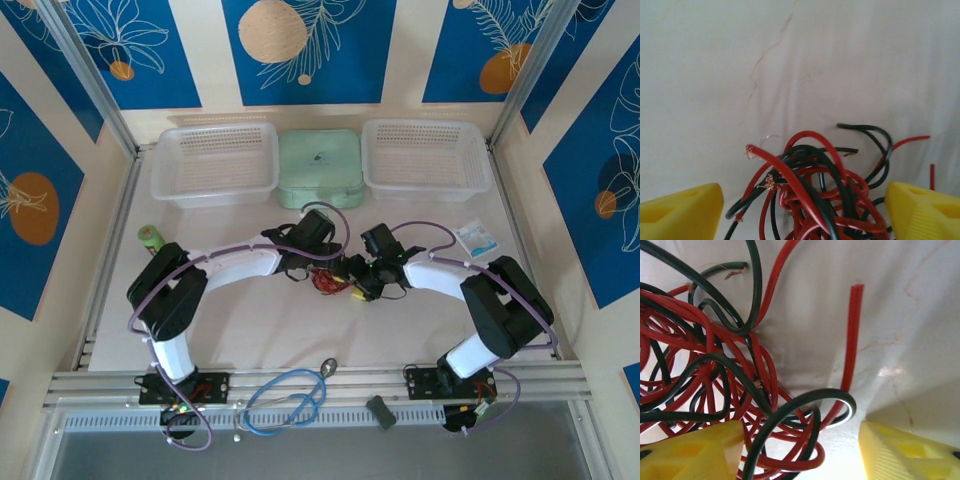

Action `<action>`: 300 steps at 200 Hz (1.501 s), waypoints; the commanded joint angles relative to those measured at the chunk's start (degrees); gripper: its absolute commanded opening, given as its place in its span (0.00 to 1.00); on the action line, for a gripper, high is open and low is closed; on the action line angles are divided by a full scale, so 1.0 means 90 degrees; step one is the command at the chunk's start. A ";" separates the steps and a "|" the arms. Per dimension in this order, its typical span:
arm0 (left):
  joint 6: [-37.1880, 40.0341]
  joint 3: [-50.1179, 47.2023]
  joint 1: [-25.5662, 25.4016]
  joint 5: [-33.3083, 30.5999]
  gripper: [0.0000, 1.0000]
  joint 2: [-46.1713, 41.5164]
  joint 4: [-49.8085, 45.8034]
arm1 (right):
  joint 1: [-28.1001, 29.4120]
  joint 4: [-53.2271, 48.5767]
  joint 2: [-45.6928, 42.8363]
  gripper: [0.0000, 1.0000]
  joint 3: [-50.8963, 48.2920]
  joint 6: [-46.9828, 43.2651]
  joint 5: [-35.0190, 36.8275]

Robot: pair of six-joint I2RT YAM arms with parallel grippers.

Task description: Untangle the cables

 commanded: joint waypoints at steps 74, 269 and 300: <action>-0.0284 -0.0989 -0.0027 -0.1099 0.27 -0.1135 -0.0344 | -0.0211 0.0095 -0.0043 0.00 -0.0219 -0.0043 -0.0039; -0.0337 -0.4971 -0.0062 -0.0052 0.33 -0.3562 0.3719 | 0.0241 -0.1421 -0.2385 0.38 -0.0632 -0.2836 0.2009; -0.0170 -0.4911 -0.0076 -0.0243 0.49 -0.4271 0.2821 | 0.0372 -0.2792 -0.2973 0.50 -0.0081 -0.1999 0.1655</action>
